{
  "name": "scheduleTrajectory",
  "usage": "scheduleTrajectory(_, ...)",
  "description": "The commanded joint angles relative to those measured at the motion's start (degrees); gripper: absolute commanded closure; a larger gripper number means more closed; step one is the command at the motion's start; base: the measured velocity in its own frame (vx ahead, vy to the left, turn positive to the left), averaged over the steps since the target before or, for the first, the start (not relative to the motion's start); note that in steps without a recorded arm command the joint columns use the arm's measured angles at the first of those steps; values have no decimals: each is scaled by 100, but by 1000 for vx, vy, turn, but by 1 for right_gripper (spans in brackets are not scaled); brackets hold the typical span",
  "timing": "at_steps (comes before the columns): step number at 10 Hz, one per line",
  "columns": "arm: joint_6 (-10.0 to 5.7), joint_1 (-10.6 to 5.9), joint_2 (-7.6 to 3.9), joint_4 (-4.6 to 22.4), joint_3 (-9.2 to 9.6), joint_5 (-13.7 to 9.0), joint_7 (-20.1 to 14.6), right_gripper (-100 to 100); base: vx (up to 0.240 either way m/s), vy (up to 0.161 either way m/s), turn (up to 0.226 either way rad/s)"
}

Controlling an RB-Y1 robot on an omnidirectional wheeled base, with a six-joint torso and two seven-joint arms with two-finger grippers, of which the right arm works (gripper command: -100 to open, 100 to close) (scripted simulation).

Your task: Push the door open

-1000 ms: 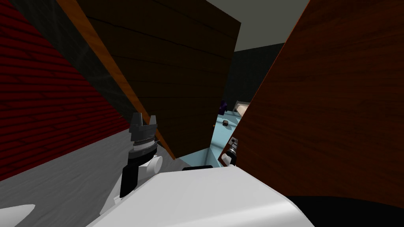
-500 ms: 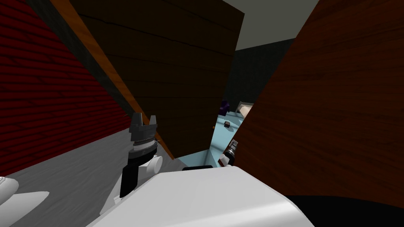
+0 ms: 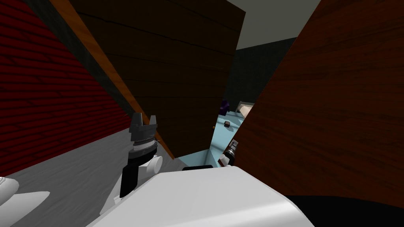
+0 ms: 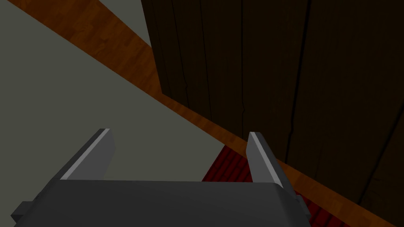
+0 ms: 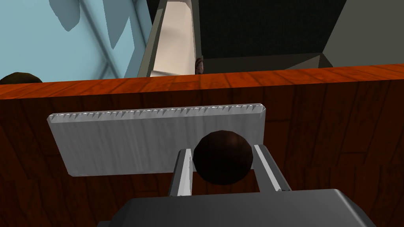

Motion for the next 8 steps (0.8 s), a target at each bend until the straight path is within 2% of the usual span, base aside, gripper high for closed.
scheduleTrajectory(1,-88,-43,-51,59,-10,-93,34,100,-4,-109,57)
scheduleTrajectory(3,-203,-100,-106,137,-24,-214,78,100,-17,-160,98)
scheduleTrajectory(5,-203,-100,-106,137,-24,-214,78,100,33,-110,26)
scheduleTrajectory(8,-428,-211,-192,289,-50,-450,163,100,27,-103,48)
